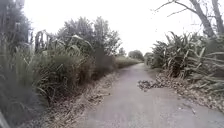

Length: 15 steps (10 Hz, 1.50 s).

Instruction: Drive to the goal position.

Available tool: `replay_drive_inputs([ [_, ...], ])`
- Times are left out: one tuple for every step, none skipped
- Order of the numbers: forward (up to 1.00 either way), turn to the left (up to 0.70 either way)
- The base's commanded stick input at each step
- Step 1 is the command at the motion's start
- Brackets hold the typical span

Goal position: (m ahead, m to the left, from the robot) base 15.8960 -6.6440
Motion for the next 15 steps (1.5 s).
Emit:
replay_drive_inputs([
  [0.70, 0.00],
  [0.70, 0.00],
  [0.70, 0.00],
  [0.70, 0.00],
  [0.70, 0.00],
  [0.70, 0.00],
  [0.70, -0.30],
  [0.70, -0.31],
  [0.70, -0.31],
  [0.70, -0.31],
  [0.70, -0.32],
  [0.70, -0.33],
  [0.70, -0.33],
  [0.70, -0.34],
  [0.70, -0.34],
])
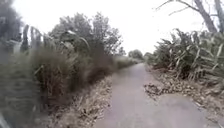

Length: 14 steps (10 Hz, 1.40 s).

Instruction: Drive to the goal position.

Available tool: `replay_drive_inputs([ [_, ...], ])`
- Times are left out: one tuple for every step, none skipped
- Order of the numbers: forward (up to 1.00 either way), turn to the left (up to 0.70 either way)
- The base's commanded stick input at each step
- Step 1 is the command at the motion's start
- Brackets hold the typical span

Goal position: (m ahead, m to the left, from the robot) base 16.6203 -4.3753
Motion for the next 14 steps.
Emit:
replay_drive_inputs([
  [0.70, -0.35],
  [0.70, -0.35],
  [0.70, -0.35],
  [0.70, -0.35],
  [0.70, -0.35],
  [0.70, -0.35],
  [0.70, -0.35],
  [0.70, -0.35],
  [0.70, -0.33],
  [0.70, -0.34],
  [0.70, -0.35],
  [0.70, -0.35],
  [0.70, -0.35],
  [0.70, -0.35],
])
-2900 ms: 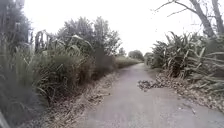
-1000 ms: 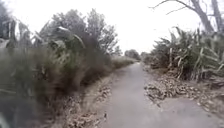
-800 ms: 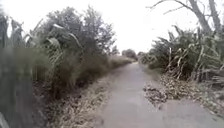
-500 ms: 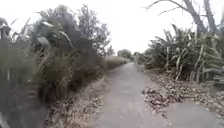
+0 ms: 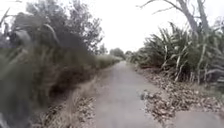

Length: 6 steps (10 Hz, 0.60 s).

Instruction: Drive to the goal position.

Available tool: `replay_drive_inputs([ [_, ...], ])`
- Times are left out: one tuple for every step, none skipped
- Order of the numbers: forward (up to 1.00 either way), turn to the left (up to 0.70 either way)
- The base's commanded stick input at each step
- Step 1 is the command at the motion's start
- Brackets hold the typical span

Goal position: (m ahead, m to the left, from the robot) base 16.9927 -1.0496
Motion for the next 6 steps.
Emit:
replay_drive_inputs([
  [0.70, -0.32],
  [0.70, -0.31],
  [0.70, -0.16],
  [0.70, -0.11],
  [0.70, -0.05],
  [0.70, 0.00],
])
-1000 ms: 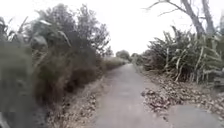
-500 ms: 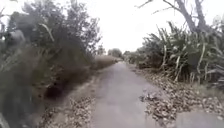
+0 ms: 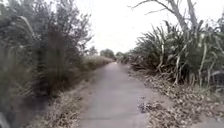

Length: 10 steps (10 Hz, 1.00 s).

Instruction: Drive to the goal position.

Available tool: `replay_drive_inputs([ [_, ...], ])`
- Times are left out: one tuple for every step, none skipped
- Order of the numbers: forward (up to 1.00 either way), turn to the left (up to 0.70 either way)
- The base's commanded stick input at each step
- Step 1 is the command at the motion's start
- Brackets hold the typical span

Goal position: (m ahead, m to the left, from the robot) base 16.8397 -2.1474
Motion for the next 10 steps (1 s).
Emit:
replay_drive_inputs([
  [0.70, 0.00],
  [0.70, 0.00],
  [0.70, 0.00],
  [0.70, 0.00],
  [0.70, 0.00],
  [0.70, 0.00],
  [0.70, 0.00],
  [0.70, 0.00],
  [0.85, 0.00],
  [0.85, 0.00],
])
